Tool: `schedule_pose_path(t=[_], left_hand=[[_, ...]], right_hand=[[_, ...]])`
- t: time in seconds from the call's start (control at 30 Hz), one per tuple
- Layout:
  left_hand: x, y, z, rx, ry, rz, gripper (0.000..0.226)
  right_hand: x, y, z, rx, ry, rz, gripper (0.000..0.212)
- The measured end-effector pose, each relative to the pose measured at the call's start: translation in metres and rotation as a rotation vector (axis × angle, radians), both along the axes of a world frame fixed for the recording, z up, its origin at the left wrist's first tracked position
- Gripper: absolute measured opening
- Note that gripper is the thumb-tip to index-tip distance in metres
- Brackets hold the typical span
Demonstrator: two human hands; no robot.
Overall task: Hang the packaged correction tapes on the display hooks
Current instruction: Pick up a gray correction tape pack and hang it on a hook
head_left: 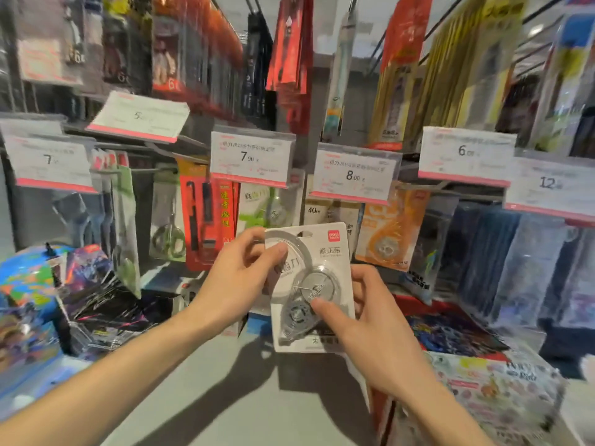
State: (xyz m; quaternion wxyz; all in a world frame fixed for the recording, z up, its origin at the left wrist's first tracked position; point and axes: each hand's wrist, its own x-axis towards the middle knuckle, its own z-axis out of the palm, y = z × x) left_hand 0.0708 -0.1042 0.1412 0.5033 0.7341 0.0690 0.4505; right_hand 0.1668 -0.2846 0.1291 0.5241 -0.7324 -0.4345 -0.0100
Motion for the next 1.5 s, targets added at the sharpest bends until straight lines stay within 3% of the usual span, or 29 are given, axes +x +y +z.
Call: schedule_pose_path(t=[0.2, 0.3, 0.47, 0.73, 1.1, 1.23, 1.33, 1.5], left_hand=[[-0.010, -0.011, 0.023, -0.048, -0.032, 0.191, 0.012], [-0.019, -0.010, 0.037, -0.142, -0.082, 0.178, 0.020], [-0.035, -0.005, 0.055, -0.237, -0.247, 0.108, 0.007], [-0.052, 0.000, 0.070, -0.091, -0.327, 0.021, 0.022], [-0.064, 0.009, 0.083, -0.004, -0.334, -0.026, 0.023], [-0.067, 0.010, 0.083, 0.017, -0.331, -0.040, 0.021], [-0.068, 0.011, 0.081, 0.034, -0.328, -0.042, 0.019], [-0.069, 0.015, 0.076, 0.079, -0.313, -0.036, 0.017]], right_hand=[[0.021, -0.009, 0.019, 0.027, 0.056, 0.186, 0.040], [0.028, -0.008, 0.020, 0.043, 0.061, 0.224, 0.037], [0.030, 0.001, 0.018, 0.061, 0.037, 0.240, 0.037], [0.014, 0.031, 0.023, 0.155, -0.035, 0.203, 0.036], [0.009, 0.063, 0.045, 0.181, -0.127, 0.065, 0.028], [0.010, 0.073, 0.049, 0.172, -0.103, 0.054, 0.042], [0.008, 0.076, 0.051, 0.222, -0.078, 0.074, 0.029], [0.006, 0.081, 0.046, 0.237, -0.059, 0.045, 0.024]])
